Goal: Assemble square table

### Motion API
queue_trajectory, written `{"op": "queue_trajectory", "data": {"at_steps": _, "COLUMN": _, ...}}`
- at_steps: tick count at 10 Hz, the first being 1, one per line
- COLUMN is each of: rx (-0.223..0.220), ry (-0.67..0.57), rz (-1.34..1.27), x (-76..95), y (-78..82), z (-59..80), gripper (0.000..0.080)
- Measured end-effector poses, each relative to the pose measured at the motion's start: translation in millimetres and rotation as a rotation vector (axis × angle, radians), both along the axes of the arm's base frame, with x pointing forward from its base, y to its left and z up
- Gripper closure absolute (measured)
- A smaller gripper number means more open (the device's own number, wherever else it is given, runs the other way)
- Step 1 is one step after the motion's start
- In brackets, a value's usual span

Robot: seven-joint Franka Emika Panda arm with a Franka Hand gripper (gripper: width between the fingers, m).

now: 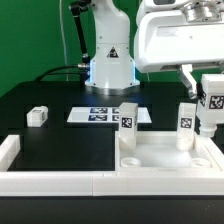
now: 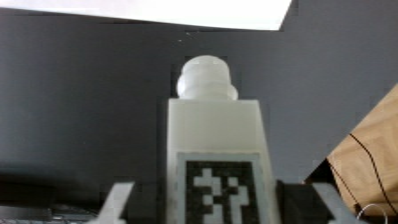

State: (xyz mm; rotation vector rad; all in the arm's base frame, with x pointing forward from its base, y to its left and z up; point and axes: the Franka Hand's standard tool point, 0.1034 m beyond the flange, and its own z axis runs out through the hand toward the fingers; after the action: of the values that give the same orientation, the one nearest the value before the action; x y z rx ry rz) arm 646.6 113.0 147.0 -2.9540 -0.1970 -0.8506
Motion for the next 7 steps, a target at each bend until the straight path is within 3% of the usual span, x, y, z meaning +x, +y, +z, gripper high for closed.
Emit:
{"op": "queue_trajectory", "data": {"at_steps": 2, "rx": -0.017, "ry": -0.033, "rz": 0.002, "x": -7.5, "y": -5.2, "z": -7.8, "gripper": 0.0509}}
{"op": "queue_trajectory", "data": {"at_steps": 4, "rx": -0.015, "ry": -0.025, "rz": -0.004, "x": -21.0, "y": -5.1, "z": -40.1, "gripper": 0.0509}}
{"op": "queue_trajectory", "data": {"at_steps": 6, "rx": -0.016, "ry": -0.021, "rz": -0.004, "x": -23.3, "y": -2.8, "z": -57.8, "gripper": 0.0509}}
{"op": "queue_trajectory", "data": {"at_steps": 7, "rx": -0.014, "ry": -0.031, "rz": -0.003, "x": -23.4, "y": 1.2, "z": -60.0, "gripper": 0.0509}}
